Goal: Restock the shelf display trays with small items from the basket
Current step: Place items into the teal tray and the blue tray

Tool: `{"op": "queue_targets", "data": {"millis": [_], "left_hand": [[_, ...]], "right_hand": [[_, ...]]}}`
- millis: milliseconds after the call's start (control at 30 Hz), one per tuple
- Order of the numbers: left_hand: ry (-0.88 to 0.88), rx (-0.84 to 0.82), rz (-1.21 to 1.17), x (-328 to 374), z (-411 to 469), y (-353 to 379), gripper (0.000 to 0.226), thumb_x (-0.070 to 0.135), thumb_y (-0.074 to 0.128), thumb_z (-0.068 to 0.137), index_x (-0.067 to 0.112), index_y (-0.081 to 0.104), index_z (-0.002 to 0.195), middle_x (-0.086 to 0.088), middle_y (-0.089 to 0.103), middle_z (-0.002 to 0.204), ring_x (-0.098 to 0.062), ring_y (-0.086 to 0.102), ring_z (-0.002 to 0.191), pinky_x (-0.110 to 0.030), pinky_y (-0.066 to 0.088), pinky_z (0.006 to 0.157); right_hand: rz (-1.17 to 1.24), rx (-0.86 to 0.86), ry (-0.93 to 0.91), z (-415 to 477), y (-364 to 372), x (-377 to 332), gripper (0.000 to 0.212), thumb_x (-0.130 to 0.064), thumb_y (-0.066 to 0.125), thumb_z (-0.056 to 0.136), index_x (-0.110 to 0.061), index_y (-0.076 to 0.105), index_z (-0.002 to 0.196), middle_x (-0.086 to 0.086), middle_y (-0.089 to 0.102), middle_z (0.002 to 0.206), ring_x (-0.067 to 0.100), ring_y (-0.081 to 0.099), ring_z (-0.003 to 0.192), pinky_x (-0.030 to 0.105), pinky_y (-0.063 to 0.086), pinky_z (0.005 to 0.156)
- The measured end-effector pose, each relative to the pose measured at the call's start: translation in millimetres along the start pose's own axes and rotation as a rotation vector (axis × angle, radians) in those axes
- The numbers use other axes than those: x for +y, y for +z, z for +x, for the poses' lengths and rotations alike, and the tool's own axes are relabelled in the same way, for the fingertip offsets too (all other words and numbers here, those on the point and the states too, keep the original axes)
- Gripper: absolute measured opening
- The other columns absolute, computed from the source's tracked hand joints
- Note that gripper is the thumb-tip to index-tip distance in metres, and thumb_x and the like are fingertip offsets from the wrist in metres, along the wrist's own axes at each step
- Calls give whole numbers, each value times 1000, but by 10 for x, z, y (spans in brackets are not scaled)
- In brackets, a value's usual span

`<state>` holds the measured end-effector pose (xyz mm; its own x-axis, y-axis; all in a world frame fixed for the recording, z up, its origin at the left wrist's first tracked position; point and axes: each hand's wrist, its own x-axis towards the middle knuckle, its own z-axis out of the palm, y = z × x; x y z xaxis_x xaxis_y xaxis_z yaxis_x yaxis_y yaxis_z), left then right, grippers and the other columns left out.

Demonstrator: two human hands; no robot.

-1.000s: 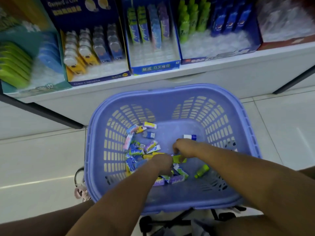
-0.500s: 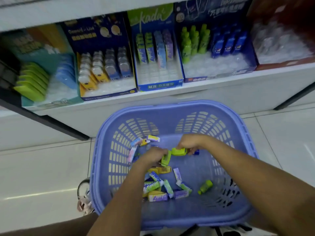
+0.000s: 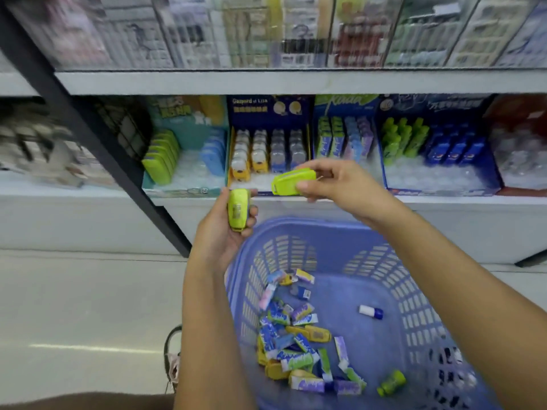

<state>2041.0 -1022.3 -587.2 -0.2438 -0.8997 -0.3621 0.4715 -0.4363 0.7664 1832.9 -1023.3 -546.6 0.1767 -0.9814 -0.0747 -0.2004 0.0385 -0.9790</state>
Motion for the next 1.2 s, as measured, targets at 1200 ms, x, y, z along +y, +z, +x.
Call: {"op": "queue_targets", "data": {"millis": [1200], "left_hand": [[471, 431, -124, 214, -5, -943, 31, 12, 61, 90, 23, 64, 118, 4, 68, 117, -7, 65, 105, -17, 53, 81]], "right_hand": [[-1039, -42, -180, 2241, 1562, -599, 29, -8, 60, 89, -2, 63, 117, 16, 58, 125, 28, 55, 114, 26, 43, 95]]}}
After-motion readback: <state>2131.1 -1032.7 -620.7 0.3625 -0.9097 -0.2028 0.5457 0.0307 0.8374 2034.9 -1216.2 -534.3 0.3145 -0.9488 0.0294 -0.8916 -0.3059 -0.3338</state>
